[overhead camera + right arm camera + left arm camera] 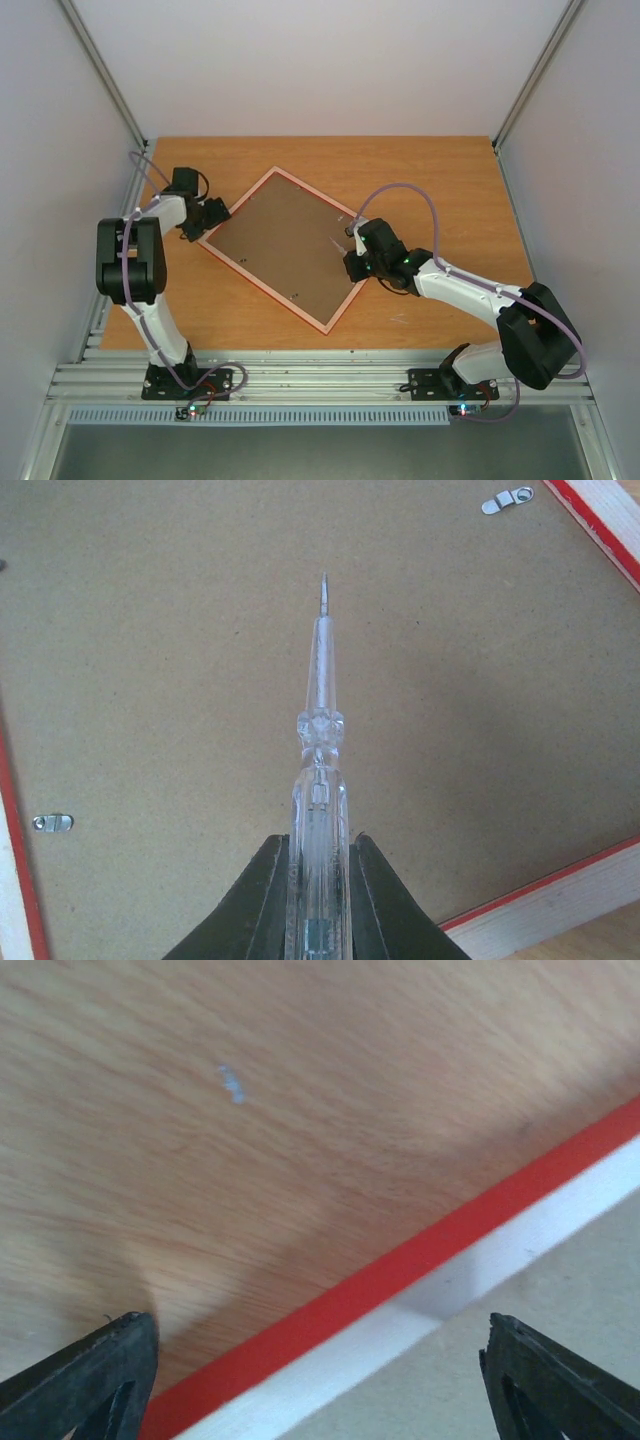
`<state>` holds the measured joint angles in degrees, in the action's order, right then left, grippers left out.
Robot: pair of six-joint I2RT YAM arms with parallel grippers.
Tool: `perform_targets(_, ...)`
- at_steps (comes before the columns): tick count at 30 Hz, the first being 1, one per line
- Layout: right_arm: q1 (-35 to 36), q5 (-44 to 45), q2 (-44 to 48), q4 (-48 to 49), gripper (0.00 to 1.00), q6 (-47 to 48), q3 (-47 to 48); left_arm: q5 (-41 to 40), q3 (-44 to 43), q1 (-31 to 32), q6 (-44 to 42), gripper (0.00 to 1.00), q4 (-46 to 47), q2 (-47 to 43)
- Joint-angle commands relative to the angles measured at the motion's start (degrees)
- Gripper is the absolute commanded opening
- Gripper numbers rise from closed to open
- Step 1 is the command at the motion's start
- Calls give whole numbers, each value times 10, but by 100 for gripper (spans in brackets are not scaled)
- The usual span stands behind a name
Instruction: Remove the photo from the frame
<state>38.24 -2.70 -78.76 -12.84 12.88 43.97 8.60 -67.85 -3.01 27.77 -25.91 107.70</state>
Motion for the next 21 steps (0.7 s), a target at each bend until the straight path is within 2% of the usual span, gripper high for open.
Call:
perform_targets(1,-2,-7,-4,13,1,-5,7,55,-15,-2,-7,89,16,12)
perform_targets(11,-2,-11,-3,11,1,-7,8,91,77,11,31,79,28,-35)
perform_targets(21,-2,-9,-1,10,1,-8,8,31,105,101,25,71,-22,-63)
